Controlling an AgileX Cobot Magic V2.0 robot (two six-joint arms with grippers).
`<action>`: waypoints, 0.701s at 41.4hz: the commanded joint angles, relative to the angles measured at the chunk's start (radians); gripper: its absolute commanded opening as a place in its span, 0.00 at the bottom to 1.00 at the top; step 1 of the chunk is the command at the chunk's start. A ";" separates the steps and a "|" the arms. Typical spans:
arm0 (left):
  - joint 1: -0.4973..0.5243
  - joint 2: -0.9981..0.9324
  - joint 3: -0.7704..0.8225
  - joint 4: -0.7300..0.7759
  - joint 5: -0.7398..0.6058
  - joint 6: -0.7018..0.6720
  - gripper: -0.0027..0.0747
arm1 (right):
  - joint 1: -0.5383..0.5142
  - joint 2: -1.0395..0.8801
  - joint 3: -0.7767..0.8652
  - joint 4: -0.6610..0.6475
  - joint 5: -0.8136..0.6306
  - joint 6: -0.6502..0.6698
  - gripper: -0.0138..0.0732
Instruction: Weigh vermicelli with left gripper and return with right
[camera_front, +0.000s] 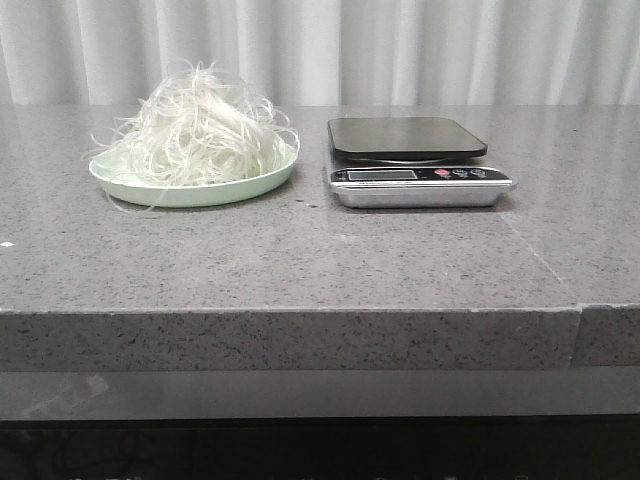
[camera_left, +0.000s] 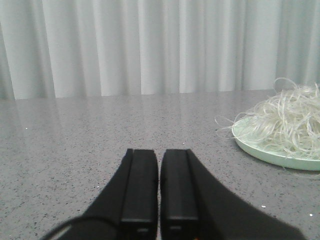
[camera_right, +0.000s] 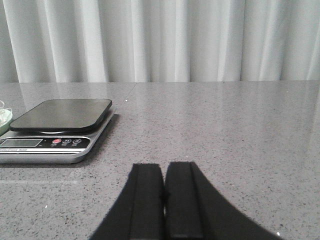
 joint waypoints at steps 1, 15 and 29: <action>0.000 -0.020 0.006 -0.009 -0.086 -0.010 0.22 | -0.007 -0.014 -0.008 -0.001 -0.107 -0.013 0.34; 0.000 -0.016 -0.146 -0.002 -0.130 -0.010 0.22 | -0.007 -0.011 -0.170 -0.007 -0.008 -0.013 0.34; 0.000 0.135 -0.538 -0.002 0.165 -0.010 0.22 | -0.007 0.167 -0.559 -0.093 0.213 -0.013 0.34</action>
